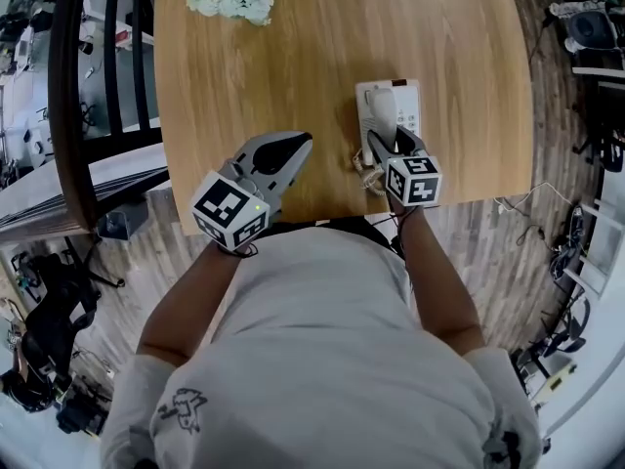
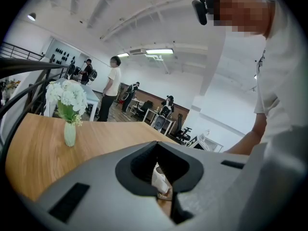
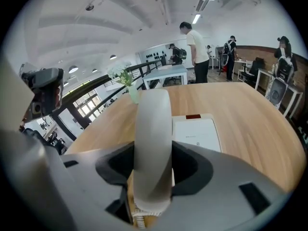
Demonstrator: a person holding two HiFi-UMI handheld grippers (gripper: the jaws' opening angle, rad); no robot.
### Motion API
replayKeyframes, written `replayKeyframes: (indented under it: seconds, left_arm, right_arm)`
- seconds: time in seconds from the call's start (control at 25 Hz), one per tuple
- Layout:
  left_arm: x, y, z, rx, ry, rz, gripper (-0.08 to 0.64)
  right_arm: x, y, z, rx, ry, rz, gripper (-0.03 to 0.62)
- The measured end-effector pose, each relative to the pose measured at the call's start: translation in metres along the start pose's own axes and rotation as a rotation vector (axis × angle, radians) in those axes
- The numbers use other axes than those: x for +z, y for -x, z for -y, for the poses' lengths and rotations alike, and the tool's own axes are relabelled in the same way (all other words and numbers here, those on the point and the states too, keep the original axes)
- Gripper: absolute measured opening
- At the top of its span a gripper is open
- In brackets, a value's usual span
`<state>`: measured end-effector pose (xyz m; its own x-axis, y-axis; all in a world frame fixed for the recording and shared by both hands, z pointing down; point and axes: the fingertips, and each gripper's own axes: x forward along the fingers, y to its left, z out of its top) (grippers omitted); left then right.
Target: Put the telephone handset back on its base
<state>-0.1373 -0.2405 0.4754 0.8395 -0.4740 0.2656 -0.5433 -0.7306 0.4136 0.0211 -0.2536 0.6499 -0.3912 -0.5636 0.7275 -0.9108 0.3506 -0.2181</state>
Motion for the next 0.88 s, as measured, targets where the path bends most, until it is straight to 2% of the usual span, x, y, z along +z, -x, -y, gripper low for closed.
replayKeyframes:
  seconds: [0.52, 0.88]
  left_arm:
    - [-0.011, -0.010, -0.008, -0.018, 0.046, -0.012, 0.005]
    - [-0.014, -0.010, -0.014, -0.022, 0.070, -0.011, 0.006]
  right_arm:
    - [-0.019, -0.036, 0.009, -0.052, -0.049, -0.132, 0.221]
    - [-0.024, -0.045, 0.010, -0.085, -0.080, -0.170, 0.221]
